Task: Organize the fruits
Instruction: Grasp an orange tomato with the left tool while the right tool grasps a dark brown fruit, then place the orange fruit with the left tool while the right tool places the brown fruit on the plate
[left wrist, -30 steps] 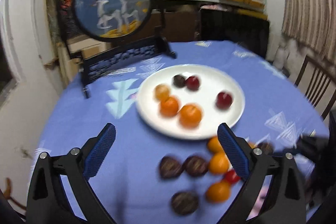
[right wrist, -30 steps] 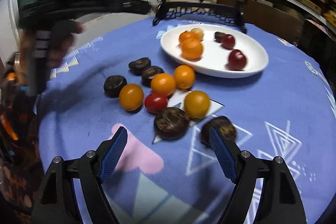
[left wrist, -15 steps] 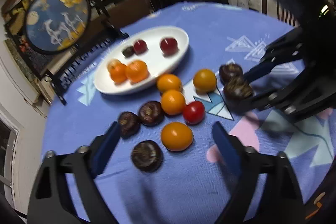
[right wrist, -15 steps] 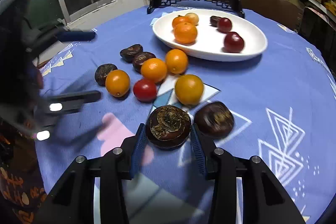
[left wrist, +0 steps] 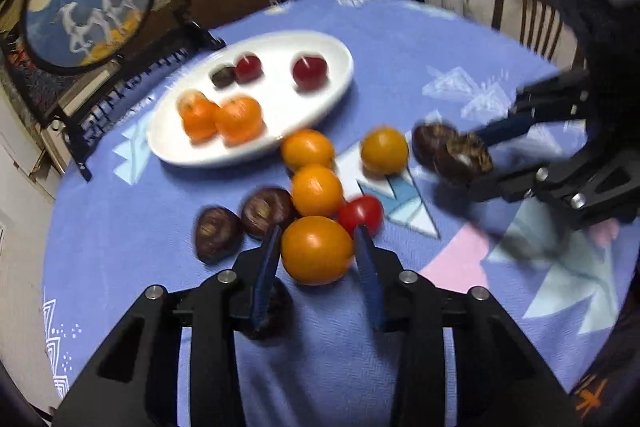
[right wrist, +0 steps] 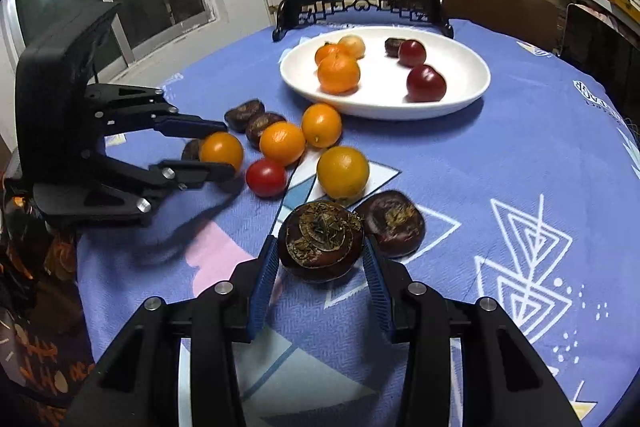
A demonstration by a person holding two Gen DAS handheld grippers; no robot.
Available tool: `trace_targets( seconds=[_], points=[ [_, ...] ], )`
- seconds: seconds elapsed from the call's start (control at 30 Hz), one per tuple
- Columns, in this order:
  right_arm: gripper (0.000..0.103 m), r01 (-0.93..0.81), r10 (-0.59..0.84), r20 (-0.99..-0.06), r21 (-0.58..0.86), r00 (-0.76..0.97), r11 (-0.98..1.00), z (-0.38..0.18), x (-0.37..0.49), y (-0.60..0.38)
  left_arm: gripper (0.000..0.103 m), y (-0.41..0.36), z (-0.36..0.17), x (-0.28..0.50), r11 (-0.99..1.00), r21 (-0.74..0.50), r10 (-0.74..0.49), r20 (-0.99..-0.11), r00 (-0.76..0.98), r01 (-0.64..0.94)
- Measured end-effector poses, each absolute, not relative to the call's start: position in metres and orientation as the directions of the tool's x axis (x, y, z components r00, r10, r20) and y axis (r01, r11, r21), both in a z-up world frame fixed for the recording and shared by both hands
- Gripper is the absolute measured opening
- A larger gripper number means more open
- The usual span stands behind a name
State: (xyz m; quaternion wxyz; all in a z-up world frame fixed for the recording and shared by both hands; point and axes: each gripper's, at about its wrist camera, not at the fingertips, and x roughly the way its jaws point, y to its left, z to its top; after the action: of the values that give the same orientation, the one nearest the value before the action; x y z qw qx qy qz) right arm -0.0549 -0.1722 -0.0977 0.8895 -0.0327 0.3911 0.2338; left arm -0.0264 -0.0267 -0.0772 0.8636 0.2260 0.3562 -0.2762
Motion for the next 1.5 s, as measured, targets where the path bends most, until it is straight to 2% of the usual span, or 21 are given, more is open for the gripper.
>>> trace_targets(
  seconds=[0.13,0.27,0.4,0.53,0.63,0.9,1.03,1.1,1.5],
  points=[
    [0.043,-0.438,0.388,-0.686,0.112,0.615,0.892,-0.081,-0.052,-0.177,0.037,-0.016,-0.037,-0.019,0.807,0.190,-0.321,-0.653,0.686,0.558],
    [0.043,-0.430,0.388,-0.614,0.087,0.688,0.899,-0.043,-0.043,-0.181,0.037,-0.011,0.003,0.004,0.886,0.151,-0.283,-0.572,0.770,0.438],
    [0.043,-0.423,0.396,-0.530,0.075,0.750,0.903,-0.004,-0.029,-0.183,0.037,-0.021,0.022,0.036,0.938,0.169,-0.180,-0.505,0.844,0.301],
    [0.043,-0.402,0.402,-0.467,0.105,0.788,0.910,0.019,-0.002,-0.188,0.037,-0.038,0.015,0.077,0.958,0.130,-0.148,-0.541,0.828,0.256],
    [0.043,-0.384,0.403,-0.454,0.137,0.795,0.913,0.021,0.024,-0.190,0.037,-0.046,0.003,0.100,0.963,0.129,-0.122,-0.570,0.813,0.235],
    [0.043,-0.371,0.427,-0.472,0.211,0.771,0.904,-0.001,0.088,-0.183,0.037,-0.051,-0.026,0.133,0.971,0.109,-0.105,-0.603,0.791,0.212],
    [0.043,-0.375,0.452,-0.459,0.252,0.765,0.892,-0.014,0.101,-0.181,0.037,-0.050,-0.042,0.142,0.969,0.137,-0.075,-0.632,0.772,0.207],
    [0.043,-0.377,0.448,-0.486,0.243,0.750,0.894,-0.019,0.105,-0.179,0.037,-0.048,-0.045,0.145,0.970,0.130,-0.075,-0.641,0.764,0.205],
    [0.043,-0.342,0.414,-0.509,0.233,0.754,0.910,-0.031,0.109,-0.179,0.037,-0.056,-0.052,0.143,0.964,0.147,-0.076,-0.650,0.756,0.223]
  ],
)
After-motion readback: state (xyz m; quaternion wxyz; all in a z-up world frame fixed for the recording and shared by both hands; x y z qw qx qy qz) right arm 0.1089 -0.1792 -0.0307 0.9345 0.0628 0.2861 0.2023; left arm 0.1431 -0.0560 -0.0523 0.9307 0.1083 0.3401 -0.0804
